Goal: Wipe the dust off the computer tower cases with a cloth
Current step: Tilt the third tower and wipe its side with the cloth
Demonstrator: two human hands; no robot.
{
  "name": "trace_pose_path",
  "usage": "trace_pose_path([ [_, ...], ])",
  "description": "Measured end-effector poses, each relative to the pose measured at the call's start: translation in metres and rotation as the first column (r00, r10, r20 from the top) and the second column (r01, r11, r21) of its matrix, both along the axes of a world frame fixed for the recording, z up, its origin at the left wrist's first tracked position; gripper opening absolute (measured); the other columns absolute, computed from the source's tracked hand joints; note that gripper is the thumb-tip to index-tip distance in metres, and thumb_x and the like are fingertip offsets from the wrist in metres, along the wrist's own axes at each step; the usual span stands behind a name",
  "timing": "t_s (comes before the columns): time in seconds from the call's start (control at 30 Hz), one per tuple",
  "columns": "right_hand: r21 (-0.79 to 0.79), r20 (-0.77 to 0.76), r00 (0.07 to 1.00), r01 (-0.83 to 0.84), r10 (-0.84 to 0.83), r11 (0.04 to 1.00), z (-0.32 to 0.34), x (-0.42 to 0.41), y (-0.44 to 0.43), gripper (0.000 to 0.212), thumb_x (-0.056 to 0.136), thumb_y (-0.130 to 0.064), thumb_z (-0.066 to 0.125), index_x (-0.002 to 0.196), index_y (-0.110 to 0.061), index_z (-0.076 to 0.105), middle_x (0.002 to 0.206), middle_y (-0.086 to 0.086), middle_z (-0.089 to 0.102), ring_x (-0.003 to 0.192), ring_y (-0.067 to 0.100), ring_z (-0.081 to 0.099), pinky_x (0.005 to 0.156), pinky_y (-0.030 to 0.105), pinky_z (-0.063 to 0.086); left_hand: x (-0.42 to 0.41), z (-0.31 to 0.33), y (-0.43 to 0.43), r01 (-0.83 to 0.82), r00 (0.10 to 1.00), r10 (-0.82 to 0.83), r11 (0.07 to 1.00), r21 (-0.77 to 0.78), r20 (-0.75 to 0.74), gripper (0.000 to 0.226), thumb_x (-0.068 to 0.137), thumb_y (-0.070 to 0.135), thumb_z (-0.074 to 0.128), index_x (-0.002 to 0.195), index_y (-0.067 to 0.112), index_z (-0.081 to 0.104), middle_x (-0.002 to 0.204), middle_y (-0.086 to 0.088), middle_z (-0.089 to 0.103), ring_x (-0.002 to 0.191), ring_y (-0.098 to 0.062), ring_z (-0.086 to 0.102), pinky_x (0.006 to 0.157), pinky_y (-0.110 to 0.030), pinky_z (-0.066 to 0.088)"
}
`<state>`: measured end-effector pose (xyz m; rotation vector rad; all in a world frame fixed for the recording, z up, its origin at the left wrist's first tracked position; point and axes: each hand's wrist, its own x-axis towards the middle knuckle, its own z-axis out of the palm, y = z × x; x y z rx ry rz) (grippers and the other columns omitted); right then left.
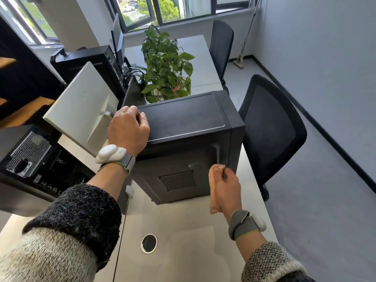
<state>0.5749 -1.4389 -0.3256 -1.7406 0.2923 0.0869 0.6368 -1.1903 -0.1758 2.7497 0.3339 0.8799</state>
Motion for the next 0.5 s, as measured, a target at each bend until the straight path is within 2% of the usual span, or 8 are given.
trace_pose_path([
  [0.03, -0.003, -0.036, 0.999, 0.007, -0.007, 1.0, -0.003, 0.001, -0.002, 0.022, 0.109, -0.04, 0.053, 0.101, -0.021, 0.061, 0.098, -0.003, 0.068, 0.096, 0.021, 0.066, 0.083, 0.032, 0.049, 0.0, -0.001, 0.0, 0.002, 1.0, -0.002, 1.0, 0.0, 0.0, 0.025, 0.103, 0.032, 0.05, 0.09, 0.013, 0.062, 0.089, -0.003, 0.058, 0.081, -0.022, 0.054, 0.071, -0.038, 0.049],
  [0.1, 0.0, -0.012, 0.999, 0.034, -0.034, 0.999, 0.007, 0.001, -0.002, 0.025, 0.107, -0.041, 0.054, 0.096, -0.02, 0.062, 0.093, -0.002, 0.068, 0.091, 0.02, 0.066, 0.077, 0.03, 0.049, 0.001, -0.002, 0.0, 0.002, 1.0, -0.002, 1.0, -0.005, -0.001, 0.025, 0.103, 0.032, 0.05, 0.09, 0.013, 0.062, 0.089, -0.003, 0.057, 0.081, -0.022, 0.053, 0.071, -0.038, 0.05],
  [0.2, -0.018, 0.143, 0.989, 0.052, -0.049, 0.998, 0.029, 0.003, 0.004, 0.027, 0.108, -0.044, 0.055, 0.098, -0.02, 0.061, 0.087, -0.006, 0.065, 0.079, 0.008, 0.063, 0.065, 0.015, 0.048, 0.002, -0.002, 0.001, 0.001, 1.0, -0.001, 1.0, -0.004, 0.002, 0.025, 0.102, 0.032, 0.05, 0.089, 0.014, 0.061, 0.088, -0.003, 0.057, 0.081, -0.023, 0.054, 0.071, -0.039, 0.05],
  [0.27, -0.015, 0.21, 0.977, 0.043, -0.039, 0.999, 0.029, 0.002, 0.007, 0.026, 0.108, -0.044, 0.055, 0.099, -0.021, 0.06, 0.087, -0.006, 0.065, 0.078, 0.007, 0.064, 0.064, 0.013, 0.05, 0.002, -0.001, 0.001, 0.0, 1.0, 0.0, 1.0, -0.005, -0.001, 0.025, 0.102, 0.032, 0.05, 0.089, 0.013, 0.061, 0.088, -0.002, 0.057, 0.081, -0.022, 0.053, 0.071, -0.039, 0.049],
  [0.33, 0.005, 0.167, 0.986, 0.029, -0.029, 1.0, 0.017, 0.0, 0.008, 0.024, 0.107, -0.045, 0.054, 0.104, -0.022, 0.06, 0.094, -0.008, 0.067, 0.087, 0.009, 0.067, 0.071, 0.015, 0.052, 0.002, -0.001, 0.001, 0.0, 1.0, 0.0, 1.0, -0.005, 0.004, 0.025, 0.102, 0.032, 0.051, 0.089, 0.013, 0.061, 0.087, -0.001, 0.056, 0.08, -0.021, 0.052, 0.071, -0.038, 0.048],
  [0.4, 0.045, 0.041, 0.999, 0.013, -0.015, 0.999, 0.001, -0.001, 0.008, 0.023, 0.107, -0.045, 0.054, 0.103, -0.023, 0.062, 0.098, -0.006, 0.068, 0.096, 0.016, 0.068, 0.079, 0.026, 0.052, 0.001, -0.001, 0.001, -0.003, 1.0, 0.003, 1.0, -0.002, 0.004, 0.025, 0.103, 0.032, 0.051, 0.089, 0.014, 0.061, 0.087, -0.001, 0.056, 0.08, -0.021, 0.053, 0.07, -0.037, 0.047],
  [0.5, 0.033, -0.057, 0.998, 0.003, -0.001, 0.999, 0.003, 0.0, 0.008, 0.027, 0.106, -0.046, 0.054, 0.096, -0.022, 0.063, 0.094, -0.002, 0.07, 0.094, 0.023, 0.068, 0.083, 0.035, 0.053, 0.001, -0.003, 0.0, -0.001, 1.0, 0.001, 1.0, 0.0, 0.004, 0.025, 0.103, 0.032, 0.051, 0.088, 0.013, 0.061, 0.086, -0.002, 0.055, 0.08, -0.021, 0.052, 0.07, -0.036, 0.046],
])
